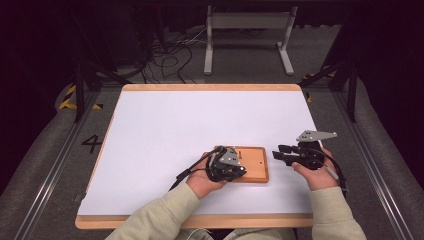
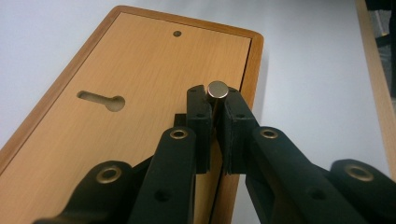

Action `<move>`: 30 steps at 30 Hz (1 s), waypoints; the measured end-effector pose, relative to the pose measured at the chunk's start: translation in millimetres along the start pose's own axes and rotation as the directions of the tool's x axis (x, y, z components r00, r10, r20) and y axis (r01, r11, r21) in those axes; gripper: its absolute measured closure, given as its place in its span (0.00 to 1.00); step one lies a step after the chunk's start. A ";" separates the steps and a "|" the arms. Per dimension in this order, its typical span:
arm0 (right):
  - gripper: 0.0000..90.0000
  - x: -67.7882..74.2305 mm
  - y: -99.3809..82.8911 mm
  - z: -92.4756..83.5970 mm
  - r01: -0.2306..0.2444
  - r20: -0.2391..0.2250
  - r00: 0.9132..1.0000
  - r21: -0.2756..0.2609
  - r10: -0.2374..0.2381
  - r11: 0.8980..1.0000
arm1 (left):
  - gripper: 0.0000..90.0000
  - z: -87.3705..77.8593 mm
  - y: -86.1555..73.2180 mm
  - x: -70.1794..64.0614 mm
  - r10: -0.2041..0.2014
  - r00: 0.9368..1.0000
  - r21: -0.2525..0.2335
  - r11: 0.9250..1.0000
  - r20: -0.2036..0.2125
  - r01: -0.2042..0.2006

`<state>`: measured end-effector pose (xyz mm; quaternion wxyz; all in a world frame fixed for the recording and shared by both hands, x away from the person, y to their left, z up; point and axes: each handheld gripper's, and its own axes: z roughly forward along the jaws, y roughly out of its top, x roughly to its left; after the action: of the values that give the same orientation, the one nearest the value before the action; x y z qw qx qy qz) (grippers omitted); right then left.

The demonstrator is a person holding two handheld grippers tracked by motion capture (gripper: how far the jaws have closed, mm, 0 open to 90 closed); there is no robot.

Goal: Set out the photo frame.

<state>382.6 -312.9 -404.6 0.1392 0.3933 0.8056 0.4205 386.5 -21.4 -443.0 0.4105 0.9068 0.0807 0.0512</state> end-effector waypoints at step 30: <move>0.47 7.4 8.9 1.1 -0.057 -0.041 0.998 0.018 0.057 0.998 | 0.94 1.8 -10.5 -43.7 0.354 0.899 0.027 0.933 -0.258 -0.359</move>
<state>383.0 -303.7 -397.6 0.1072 0.4085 0.8003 0.4255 342.8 -24.2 -453.3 0.3897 0.8874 -0.0342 0.2440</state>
